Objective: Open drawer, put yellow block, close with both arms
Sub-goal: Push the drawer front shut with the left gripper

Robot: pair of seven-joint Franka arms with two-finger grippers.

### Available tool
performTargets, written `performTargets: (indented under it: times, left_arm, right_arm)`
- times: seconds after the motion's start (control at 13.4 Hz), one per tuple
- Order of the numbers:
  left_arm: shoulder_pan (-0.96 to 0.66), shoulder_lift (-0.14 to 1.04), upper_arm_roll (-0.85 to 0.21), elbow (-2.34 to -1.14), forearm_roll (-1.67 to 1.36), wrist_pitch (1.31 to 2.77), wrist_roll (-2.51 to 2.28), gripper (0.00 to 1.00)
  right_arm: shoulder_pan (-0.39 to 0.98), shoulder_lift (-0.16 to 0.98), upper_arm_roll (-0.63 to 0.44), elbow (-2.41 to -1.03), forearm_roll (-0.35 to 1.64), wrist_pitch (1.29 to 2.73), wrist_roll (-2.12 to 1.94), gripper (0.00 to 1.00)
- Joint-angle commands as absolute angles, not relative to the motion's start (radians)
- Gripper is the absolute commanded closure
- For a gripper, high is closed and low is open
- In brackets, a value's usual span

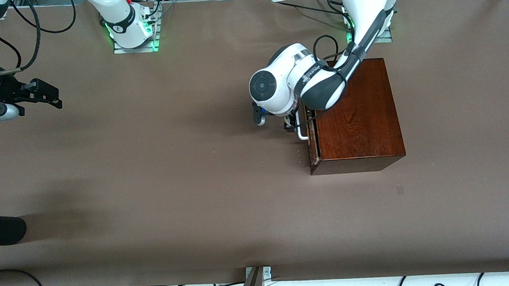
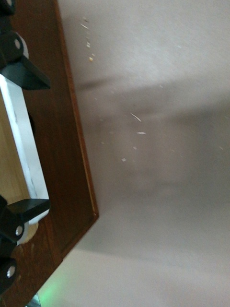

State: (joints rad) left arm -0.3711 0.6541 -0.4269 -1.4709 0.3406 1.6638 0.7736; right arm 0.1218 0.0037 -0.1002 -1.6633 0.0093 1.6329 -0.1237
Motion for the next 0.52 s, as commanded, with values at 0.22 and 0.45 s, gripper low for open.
performTargets:
  times: [0.22,0.45]
  left_arm:
    - [-0.361,0.621,-0.420,-1.451,0.410,1.635,0.785,0.00]
    - [-0.361,0.539,-0.430,-1.404,0.292,1.631,0.683,0.00]
  right_arm:
    - [0.109,0.015,-0.097,-1.644,0.011,1.652,-0.114,0.00]
    - [0.109,0.028,-0.097,-1.644,0.015,1.669,-0.113,0.00]
